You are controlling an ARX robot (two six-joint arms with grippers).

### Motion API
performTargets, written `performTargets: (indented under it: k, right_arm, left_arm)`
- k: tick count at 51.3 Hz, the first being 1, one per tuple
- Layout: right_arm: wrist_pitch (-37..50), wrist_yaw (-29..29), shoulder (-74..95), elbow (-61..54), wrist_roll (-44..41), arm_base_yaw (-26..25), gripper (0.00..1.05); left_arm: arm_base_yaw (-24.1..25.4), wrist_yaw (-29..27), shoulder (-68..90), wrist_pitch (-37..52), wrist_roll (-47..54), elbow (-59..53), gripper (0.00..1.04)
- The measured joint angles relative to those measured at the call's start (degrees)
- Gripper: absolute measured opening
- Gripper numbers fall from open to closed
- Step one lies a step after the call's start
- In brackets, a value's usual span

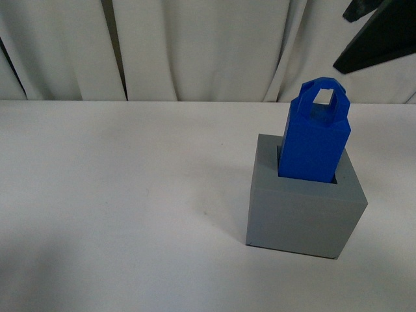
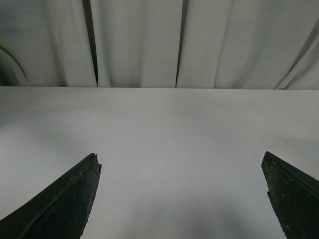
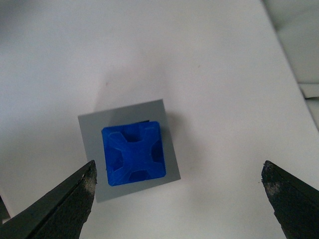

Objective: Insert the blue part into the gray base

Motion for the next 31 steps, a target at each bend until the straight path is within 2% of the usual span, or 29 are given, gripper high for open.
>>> performTargets:
  k: [9,17,21,31]
  right_arm:
    - [7.8,-10.75,-10.34,-10.47,5.92,-6.29,0.97]
    - [23.28,-20.46,-22.82,-26.21,17.68,-15.63,0.97]
    - [29.11,-20.83,-27.19,-32.59,22.73,-19.34,0.97]
    - [29.46,-21.14,-27.23,-33.46,25.05,-19.63,0.97]
  left_arm:
    - [0.0,0.0,0.0,0.0,0.0,0.0,0.99]
    - [0.0,0.0,0.0,0.0,0.0,0.0,0.99]
    - [0.0,0.0,0.0,0.0,0.0,0.0,0.99]
    - [0.0,0.02,0.0,0.0,0.0,0.0,0.99]
